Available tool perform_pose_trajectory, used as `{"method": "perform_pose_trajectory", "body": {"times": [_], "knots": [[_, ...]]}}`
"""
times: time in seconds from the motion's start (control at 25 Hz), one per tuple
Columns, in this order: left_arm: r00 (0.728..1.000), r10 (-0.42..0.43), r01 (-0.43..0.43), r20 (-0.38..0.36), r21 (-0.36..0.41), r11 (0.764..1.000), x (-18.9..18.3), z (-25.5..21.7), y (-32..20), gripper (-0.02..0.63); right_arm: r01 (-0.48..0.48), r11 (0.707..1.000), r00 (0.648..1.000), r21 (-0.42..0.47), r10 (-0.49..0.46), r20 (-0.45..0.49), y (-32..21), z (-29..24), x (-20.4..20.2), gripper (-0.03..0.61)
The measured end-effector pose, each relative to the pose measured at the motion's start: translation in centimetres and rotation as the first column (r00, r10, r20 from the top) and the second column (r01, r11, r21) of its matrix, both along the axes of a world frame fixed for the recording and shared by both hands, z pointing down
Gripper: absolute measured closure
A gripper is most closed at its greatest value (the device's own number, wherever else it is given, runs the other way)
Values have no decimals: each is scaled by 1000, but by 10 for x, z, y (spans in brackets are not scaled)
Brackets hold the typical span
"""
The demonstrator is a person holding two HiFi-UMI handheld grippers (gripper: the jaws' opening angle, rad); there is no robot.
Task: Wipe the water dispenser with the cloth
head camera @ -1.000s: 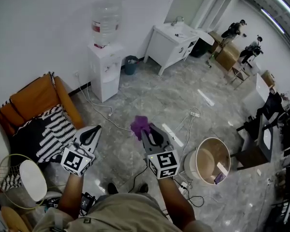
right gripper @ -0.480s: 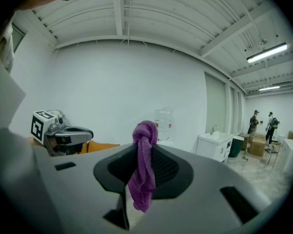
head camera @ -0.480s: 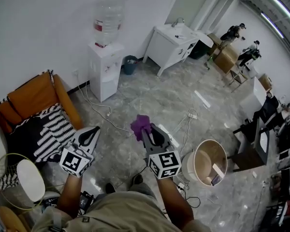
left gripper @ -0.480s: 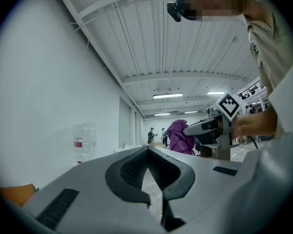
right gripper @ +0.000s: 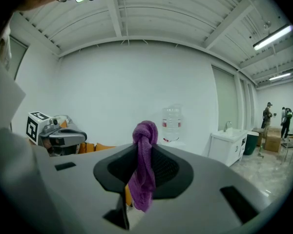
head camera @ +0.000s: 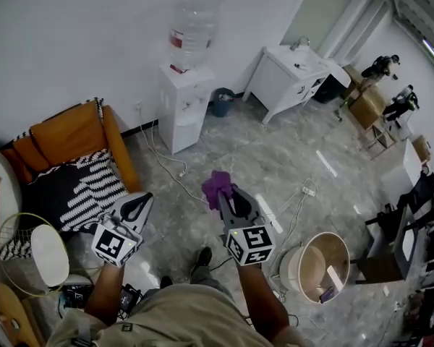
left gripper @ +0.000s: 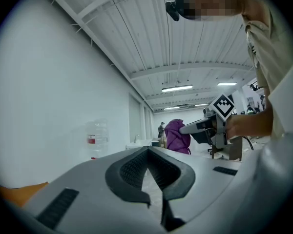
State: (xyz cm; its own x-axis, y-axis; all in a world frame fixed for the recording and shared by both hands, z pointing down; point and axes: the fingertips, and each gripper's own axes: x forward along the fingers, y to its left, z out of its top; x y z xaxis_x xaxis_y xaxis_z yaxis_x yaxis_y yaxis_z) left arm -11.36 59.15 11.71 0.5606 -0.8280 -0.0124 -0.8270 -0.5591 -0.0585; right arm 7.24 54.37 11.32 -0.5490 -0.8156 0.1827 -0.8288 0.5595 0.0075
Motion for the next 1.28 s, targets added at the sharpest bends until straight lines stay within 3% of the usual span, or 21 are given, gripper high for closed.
{"method": "perform_pose_trajectory", "body": {"times": [0.44,0.6,0.8,1.28], "knots": [[990,-133,136,51,-40,990,34,-6,-74,598,142,989,989,-32,-141,44,-110,3,27,494],[985,-155,162,77,-104,981,52,6,-100,598,176,984,983,-41,-173,58,-145,8,38,494],[979,-185,190,84,-61,980,73,-6,-137,598,212,976,976,-53,-208,69,-184,11,53,494],[981,-162,170,105,-68,983,127,0,-212,598,222,972,971,-80,-213,105,-251,28,96,494]]}}
